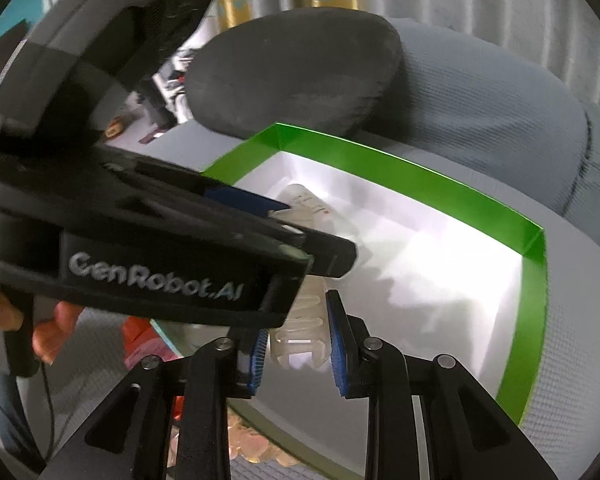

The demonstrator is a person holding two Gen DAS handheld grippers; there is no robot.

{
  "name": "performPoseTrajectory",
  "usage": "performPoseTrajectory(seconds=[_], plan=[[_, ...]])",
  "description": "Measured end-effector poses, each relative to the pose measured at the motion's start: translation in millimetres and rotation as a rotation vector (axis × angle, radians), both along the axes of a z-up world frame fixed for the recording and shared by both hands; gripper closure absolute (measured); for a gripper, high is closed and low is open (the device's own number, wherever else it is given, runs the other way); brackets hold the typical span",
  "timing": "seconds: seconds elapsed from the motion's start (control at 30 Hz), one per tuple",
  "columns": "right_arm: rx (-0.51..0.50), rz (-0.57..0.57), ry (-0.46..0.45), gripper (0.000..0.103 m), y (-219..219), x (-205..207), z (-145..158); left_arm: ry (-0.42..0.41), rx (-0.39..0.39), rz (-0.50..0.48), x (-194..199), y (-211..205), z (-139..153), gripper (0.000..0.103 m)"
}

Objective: Organize rigid objects
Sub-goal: 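Lower the plastic clip into the box and open the right tool, then withdraw the right tool from the box toward the white plug adapter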

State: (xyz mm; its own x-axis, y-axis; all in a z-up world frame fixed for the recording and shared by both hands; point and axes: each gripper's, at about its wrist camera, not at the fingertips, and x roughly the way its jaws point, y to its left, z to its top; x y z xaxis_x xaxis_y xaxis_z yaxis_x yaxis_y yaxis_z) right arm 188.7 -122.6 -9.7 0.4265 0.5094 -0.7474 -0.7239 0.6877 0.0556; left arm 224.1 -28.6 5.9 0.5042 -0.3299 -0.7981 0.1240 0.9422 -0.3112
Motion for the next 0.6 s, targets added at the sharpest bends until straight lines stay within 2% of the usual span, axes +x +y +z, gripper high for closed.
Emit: performPoseTrajectory(seconds=[0.03,0.1,0.13,0.2,0.27,0.43,0.6], plan=[[-0.003,-0.013,-0.005,0.075,0,0,0,0.0,0.001,0.006,-1,0,0,0.046],[-0.011,-0.036,-0.01,0.074,0,1,-1,0.006,-0.005,0.031,-1,3,0,0.024],[-0.015,-0.052,-0.004,0.071,-1,2,-1,0.004,-0.011,0.046,-2,6,0,0.019],[-0.025,-0.086,-0.002,0.046,-5,4,-2,0.004,-0.026,0.071,-5,11,2,0.006],[-0.012,-0.112,-0.003,0.04,-12,3,0,0.005,-0.041,0.094,-7,17,6,0.003],[0.067,-0.182,-0.015,0.04,-35,-8,12,-0.038,-0.029,0.142,-23,28,20,0.001],[0.109,-0.211,-0.033,0.037,-50,-31,21,-0.083,0.018,0.165,-44,29,32,0.001]])
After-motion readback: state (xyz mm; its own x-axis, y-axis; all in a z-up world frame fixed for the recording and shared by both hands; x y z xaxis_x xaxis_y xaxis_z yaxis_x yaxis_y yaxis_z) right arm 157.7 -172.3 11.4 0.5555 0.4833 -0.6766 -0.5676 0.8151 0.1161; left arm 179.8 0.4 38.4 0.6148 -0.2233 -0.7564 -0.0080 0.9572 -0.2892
